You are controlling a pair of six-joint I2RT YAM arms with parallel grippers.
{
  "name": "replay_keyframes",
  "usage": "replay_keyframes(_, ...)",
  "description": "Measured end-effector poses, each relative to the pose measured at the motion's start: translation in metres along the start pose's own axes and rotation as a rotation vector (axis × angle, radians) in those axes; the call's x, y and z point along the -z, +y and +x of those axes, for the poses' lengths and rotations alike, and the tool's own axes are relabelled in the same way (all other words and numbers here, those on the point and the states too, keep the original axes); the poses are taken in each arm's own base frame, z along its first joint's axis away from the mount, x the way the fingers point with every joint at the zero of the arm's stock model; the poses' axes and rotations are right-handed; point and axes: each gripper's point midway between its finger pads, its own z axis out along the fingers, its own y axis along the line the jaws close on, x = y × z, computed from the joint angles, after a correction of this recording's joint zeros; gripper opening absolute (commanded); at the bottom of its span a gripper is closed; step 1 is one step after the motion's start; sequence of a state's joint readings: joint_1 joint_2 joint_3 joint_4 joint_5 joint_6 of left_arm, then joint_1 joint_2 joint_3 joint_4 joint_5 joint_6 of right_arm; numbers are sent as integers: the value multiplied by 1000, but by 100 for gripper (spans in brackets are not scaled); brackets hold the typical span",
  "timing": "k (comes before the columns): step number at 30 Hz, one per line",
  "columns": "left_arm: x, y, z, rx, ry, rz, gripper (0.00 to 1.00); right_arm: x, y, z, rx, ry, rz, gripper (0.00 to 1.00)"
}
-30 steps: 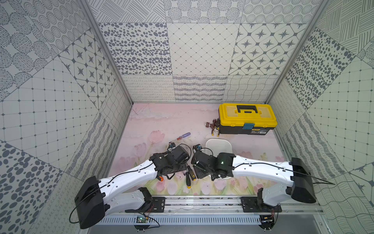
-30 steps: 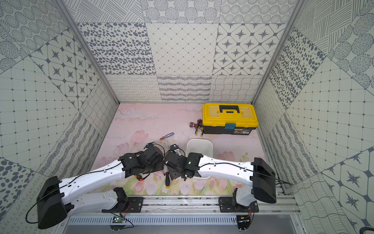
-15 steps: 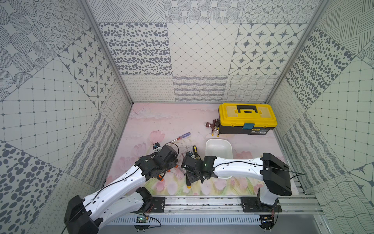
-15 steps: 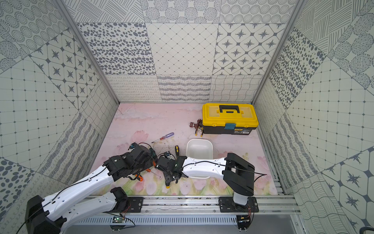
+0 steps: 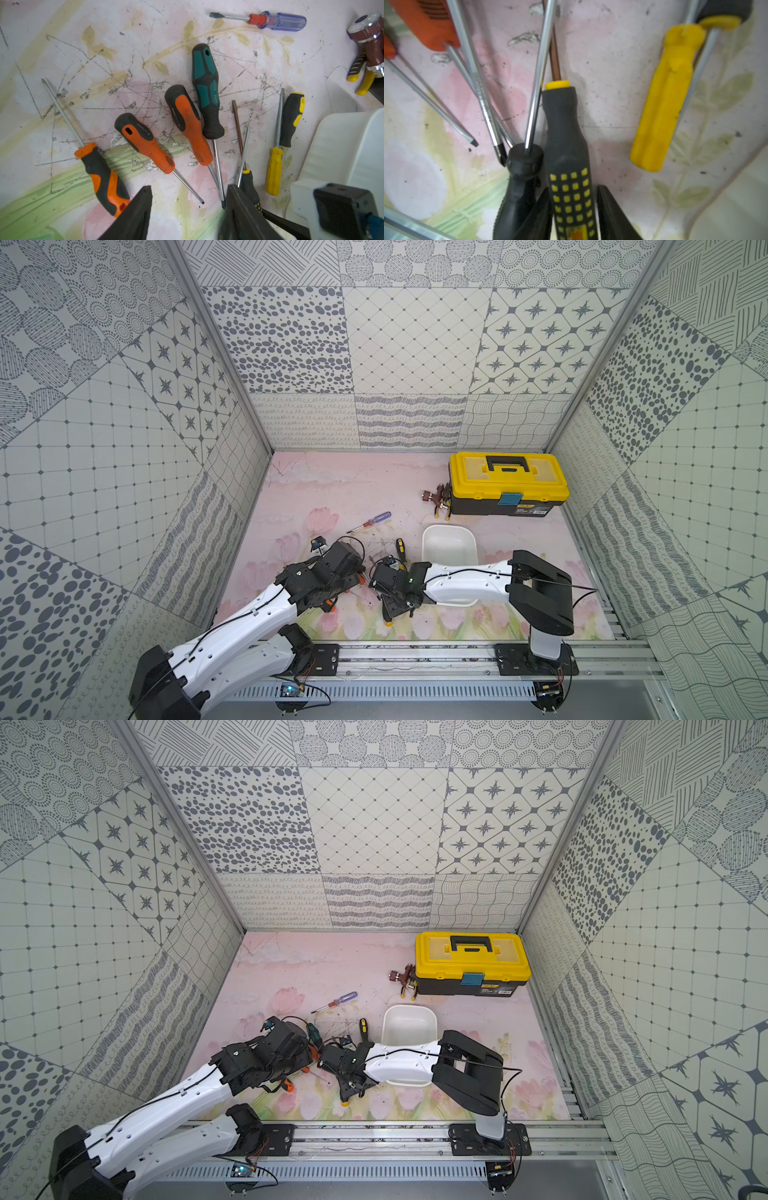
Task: Put the screwdriver on the desktop into the storage box
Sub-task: Pick up the screwdriver from the center of the board.
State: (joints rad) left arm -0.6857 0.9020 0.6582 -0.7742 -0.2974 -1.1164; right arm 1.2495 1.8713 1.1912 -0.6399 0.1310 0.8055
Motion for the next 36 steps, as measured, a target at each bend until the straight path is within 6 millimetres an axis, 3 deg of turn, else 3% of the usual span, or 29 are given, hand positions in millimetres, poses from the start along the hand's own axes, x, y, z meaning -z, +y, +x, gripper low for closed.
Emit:
replay_keyframes(8, -3, 0, 1, 5, 3, -8, 65, -1, -5, -7, -23, -13, -1, 21)
replay_keyframes(15, -5, 0, 1, 4, 8, -17, 66, 10, -16, -15, -27, -53, 11, 17)
replay_keyframes(25, 6, -22, -10, 13, -22, 79, 65, 99, -2, -53, -39, -298, -186, 10)
replay_keyframes(31, 27, -66, -17, -2, -25, 301, 64, 146, -10, -63, -90, -443, -325, 6)
replay_keyframes(36, 61, -116, -19, -52, -12, 554, 64, 176, -27, -61, -131, -539, -405, 4)
